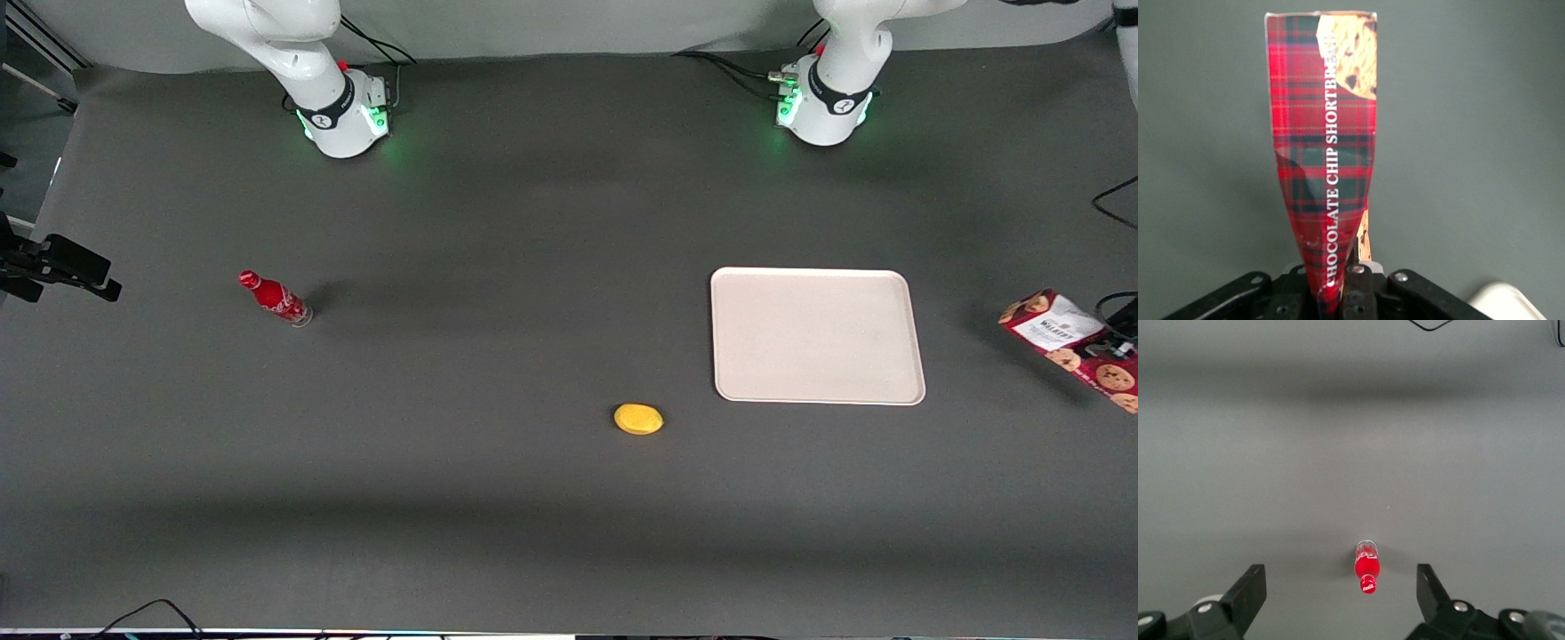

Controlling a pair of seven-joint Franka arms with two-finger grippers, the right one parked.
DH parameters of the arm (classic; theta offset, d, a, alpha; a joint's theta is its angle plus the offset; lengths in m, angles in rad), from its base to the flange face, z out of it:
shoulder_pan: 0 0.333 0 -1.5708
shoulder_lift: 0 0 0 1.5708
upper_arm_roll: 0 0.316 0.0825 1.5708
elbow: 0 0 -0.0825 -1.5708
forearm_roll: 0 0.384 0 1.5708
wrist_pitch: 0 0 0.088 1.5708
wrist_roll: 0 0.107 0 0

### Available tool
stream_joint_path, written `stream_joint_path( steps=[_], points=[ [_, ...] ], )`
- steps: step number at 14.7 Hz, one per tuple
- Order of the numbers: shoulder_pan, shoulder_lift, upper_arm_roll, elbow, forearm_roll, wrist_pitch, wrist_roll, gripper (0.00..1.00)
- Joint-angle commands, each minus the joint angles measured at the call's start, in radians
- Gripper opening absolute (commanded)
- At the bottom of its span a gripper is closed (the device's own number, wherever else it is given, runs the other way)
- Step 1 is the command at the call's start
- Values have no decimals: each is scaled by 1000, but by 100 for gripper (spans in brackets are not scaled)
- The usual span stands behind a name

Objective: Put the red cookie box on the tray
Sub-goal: 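Carry the upright cookie box with the left gripper over the tray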

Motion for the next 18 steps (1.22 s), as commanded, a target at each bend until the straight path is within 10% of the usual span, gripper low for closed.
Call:
stream_joint_path(
  steps=[1, 9, 18],
  points=[
    [-22, -94, -15, 188, 190, -307, 3, 0],
    [-28, -282, -366, 410, 517, -767, -33, 0],
    [-35, -303, -481, -188, 546, -249, -11, 0]
  ],
)
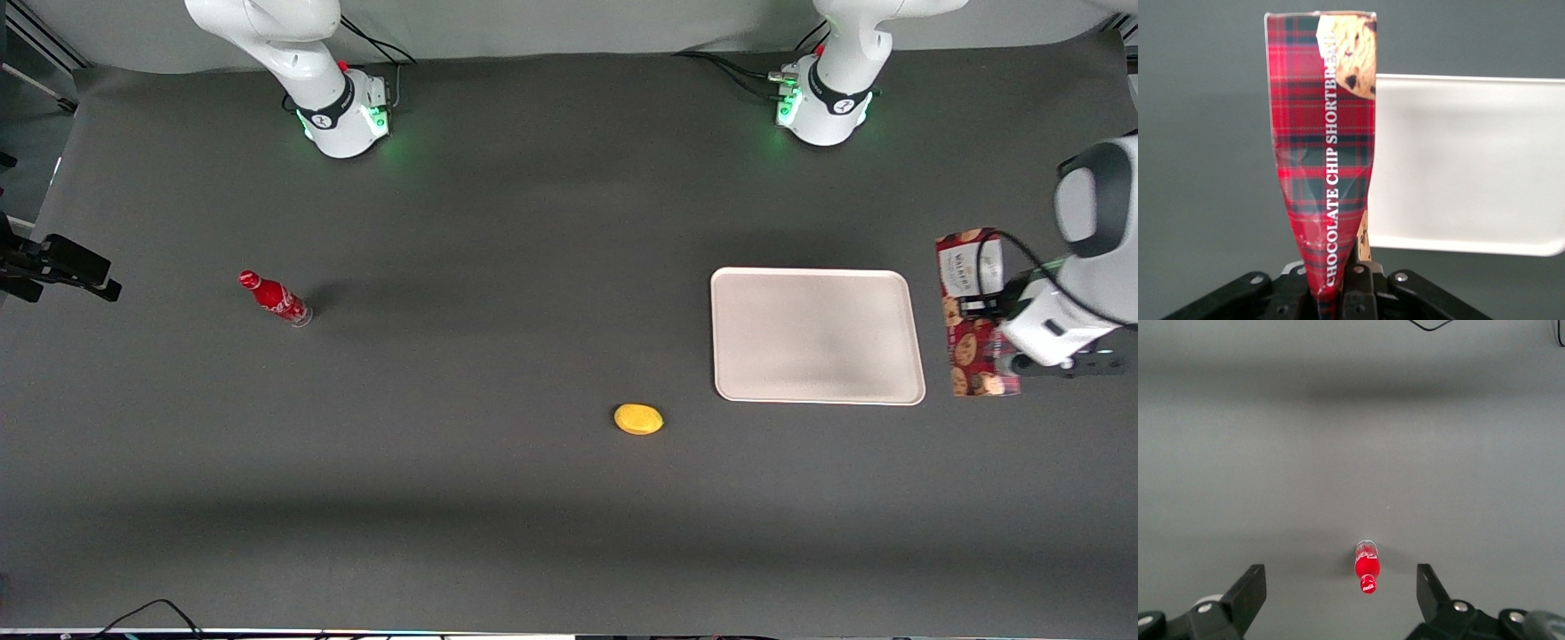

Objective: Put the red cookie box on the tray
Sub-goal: 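Carry the upright cookie box with the left gripper over the tray, then lower the box onto the tray and open the left gripper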

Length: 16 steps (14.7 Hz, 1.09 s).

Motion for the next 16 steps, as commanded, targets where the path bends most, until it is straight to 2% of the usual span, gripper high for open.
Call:
stream_joint_path(
  steps=[1, 5, 10, 11, 12, 16],
  points=[
    [2, -22, 2, -234, 14, 250, 34, 0],
    [2, 36, 2, -337, 14, 450, 52, 0],
    [6, 87, 3, -346, 13, 537, 99, 0],
    [6, 102, 3, -345, 13, 559, 102, 25],
    [5, 110, 3, -343, 13, 566, 102, 99],
    [8, 79, 7, -296, 8, 509, 103, 100]
  ],
)
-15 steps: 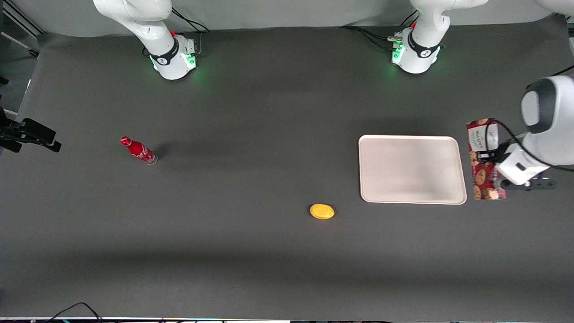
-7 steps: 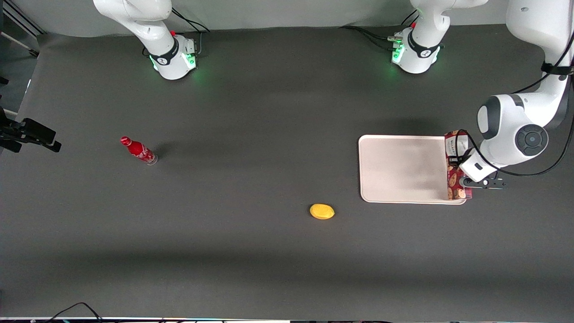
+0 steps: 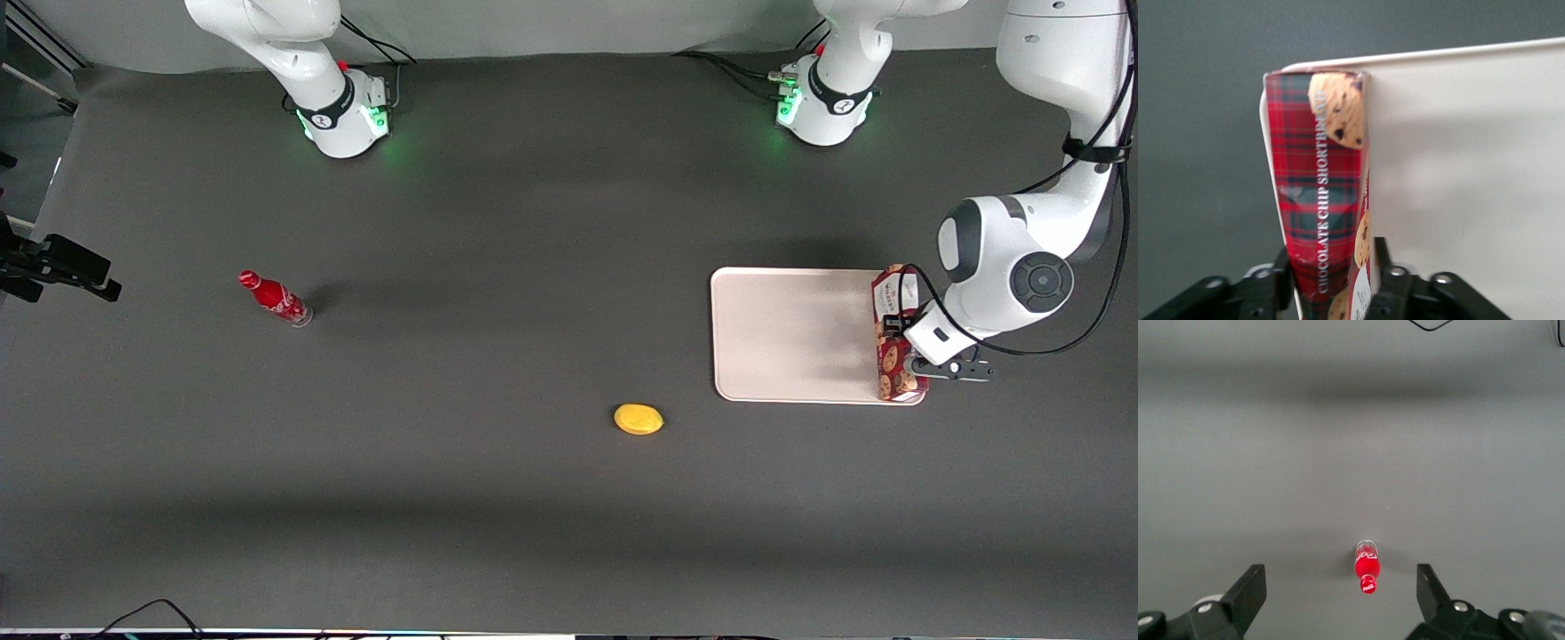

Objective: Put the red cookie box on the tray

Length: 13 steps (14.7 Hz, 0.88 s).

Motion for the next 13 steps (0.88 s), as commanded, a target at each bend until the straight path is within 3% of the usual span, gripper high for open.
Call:
stream_joint_path(
  steps=[1, 6, 13],
  points=[
    [2, -47, 4, 91, 6, -109, 13, 100],
    [-1, -76, -2, 506, -41, -609, 4, 100],
    [-7, -78, -34, 942, -69, -1052, -7, 100]
  ],
)
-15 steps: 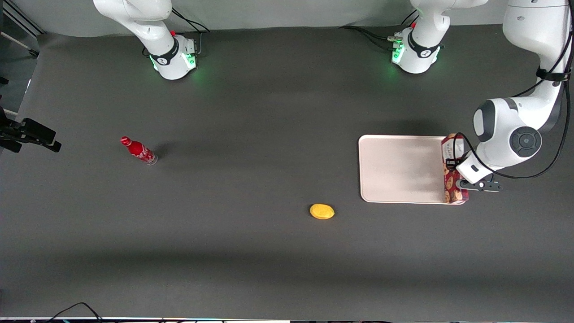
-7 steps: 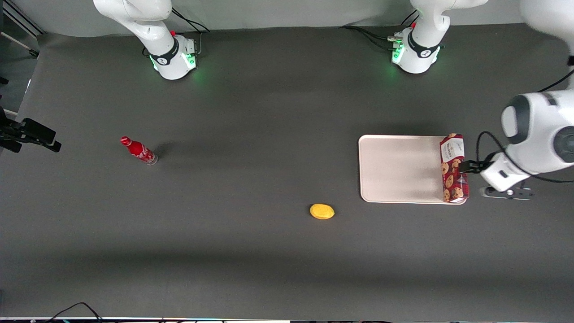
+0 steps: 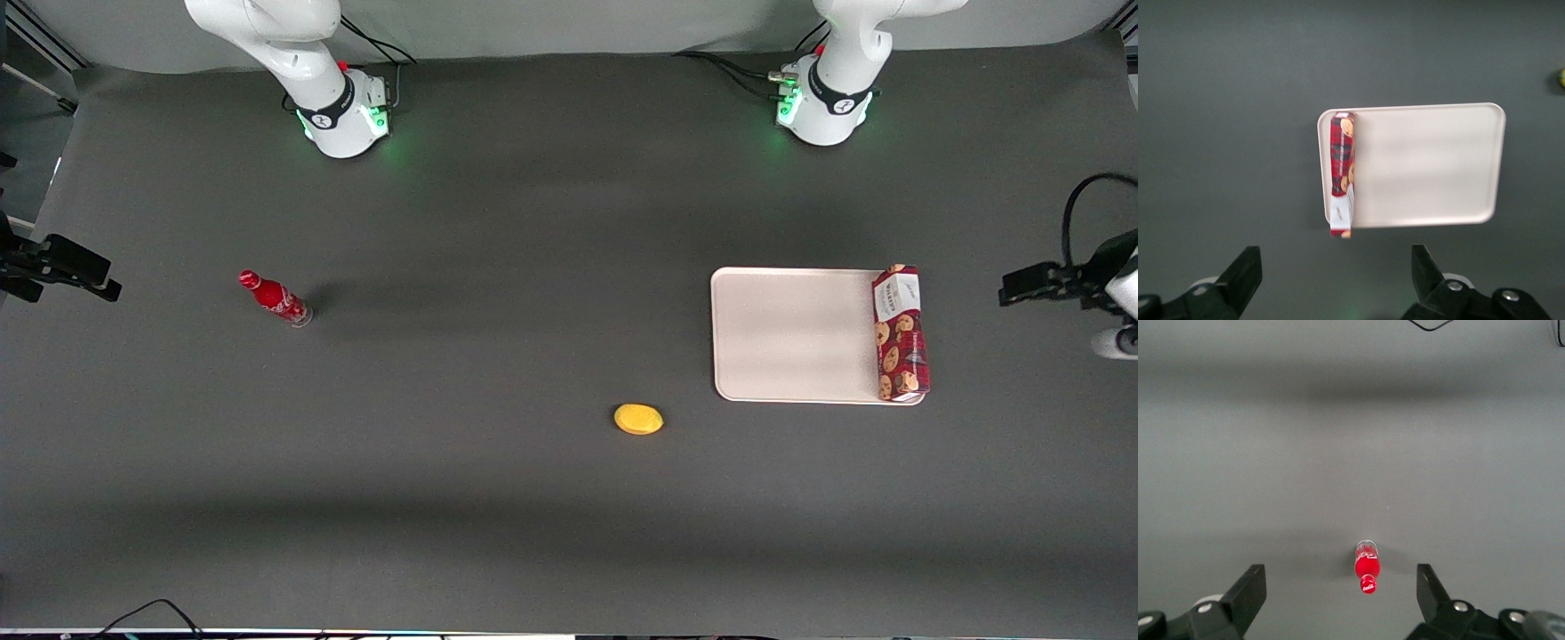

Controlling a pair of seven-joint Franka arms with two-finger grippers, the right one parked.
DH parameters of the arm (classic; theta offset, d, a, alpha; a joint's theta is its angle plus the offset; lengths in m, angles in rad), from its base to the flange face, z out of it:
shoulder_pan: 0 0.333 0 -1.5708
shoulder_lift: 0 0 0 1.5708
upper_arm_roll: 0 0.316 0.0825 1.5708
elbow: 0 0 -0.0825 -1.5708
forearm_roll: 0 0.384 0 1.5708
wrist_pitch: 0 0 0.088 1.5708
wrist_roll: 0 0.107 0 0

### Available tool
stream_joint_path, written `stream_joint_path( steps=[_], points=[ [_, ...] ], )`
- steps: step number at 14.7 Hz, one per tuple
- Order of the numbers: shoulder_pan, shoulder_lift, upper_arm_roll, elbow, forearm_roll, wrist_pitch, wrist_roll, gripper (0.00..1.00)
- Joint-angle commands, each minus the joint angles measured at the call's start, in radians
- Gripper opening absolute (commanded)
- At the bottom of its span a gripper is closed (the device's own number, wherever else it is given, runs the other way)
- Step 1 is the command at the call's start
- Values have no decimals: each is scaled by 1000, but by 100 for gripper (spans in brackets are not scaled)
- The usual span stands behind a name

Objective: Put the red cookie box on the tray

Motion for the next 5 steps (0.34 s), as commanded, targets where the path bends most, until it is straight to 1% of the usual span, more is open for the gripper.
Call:
stream_joint_path(
  steps=[1, 5],
  points=[
    [-9, 36, -19, 192, -16, -191, -3, 100],
    [-12, 36, -19, 233, -10, -203, 6, 100]
  ],
)
